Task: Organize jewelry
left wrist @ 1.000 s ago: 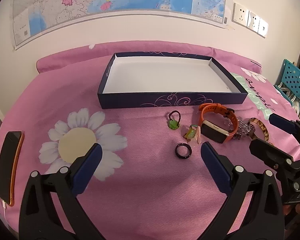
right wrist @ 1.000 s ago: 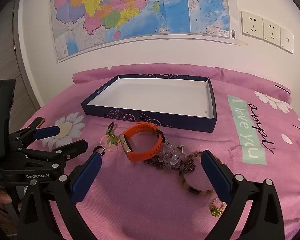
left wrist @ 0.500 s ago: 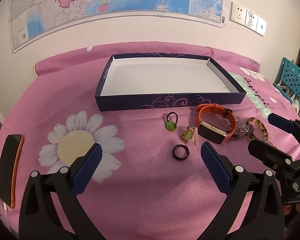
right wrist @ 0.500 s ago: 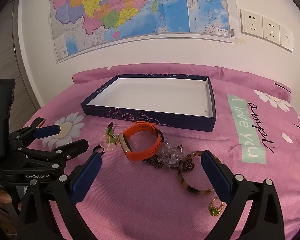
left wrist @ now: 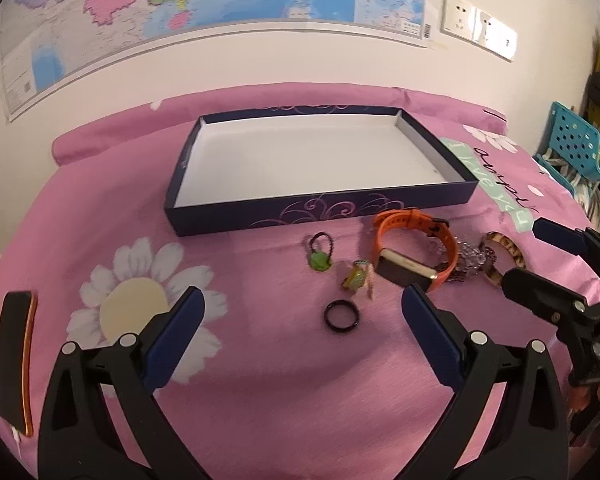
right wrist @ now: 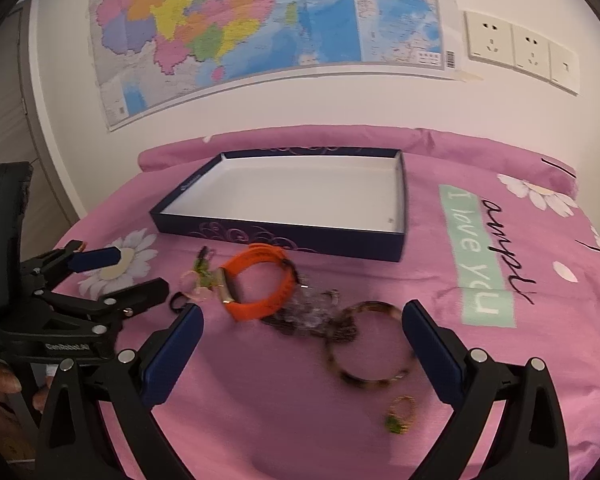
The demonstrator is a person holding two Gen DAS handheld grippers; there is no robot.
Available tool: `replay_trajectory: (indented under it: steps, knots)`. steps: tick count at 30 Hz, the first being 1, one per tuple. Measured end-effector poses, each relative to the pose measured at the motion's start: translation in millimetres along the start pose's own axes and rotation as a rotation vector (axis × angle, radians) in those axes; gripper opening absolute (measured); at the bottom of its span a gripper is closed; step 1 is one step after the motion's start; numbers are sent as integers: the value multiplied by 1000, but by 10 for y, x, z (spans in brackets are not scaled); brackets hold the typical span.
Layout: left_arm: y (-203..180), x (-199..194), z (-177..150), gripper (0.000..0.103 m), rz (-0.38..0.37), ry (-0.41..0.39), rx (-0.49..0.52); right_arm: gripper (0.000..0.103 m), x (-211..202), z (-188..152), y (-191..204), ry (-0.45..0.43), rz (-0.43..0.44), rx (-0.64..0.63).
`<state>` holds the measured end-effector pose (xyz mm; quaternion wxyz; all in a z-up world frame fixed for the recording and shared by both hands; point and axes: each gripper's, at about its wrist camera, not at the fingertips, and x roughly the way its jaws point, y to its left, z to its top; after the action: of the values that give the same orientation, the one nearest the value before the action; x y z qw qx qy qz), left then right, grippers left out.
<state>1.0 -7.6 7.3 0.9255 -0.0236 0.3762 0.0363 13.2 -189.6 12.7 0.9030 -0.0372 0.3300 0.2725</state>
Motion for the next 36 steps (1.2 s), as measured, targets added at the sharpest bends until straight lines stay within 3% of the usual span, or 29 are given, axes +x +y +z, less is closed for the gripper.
replay_trajectory:
  steps: [11, 15, 21, 28, 36]
  knots:
    - [-179, 152, 218, 96, -66, 10, 68, 96, -48, -4, -377, 11, -44, 57]
    - [-243, 250, 267, 83, -71, 29, 96, 96, -40, -2, -417, 18, -46, 49]
    - [-324, 381, 325, 76, -94, 58, 138, 93, 11, -4, -506, 57, -56, 39]
    - [-449, 551, 382, 75, -123, 99, 191, 77, 147, -34, -579, 129, -25, 23]
    - [-513, 643, 394, 75, -130, 124, 195, 61, 182, -26, -656, 151, 0, 36]
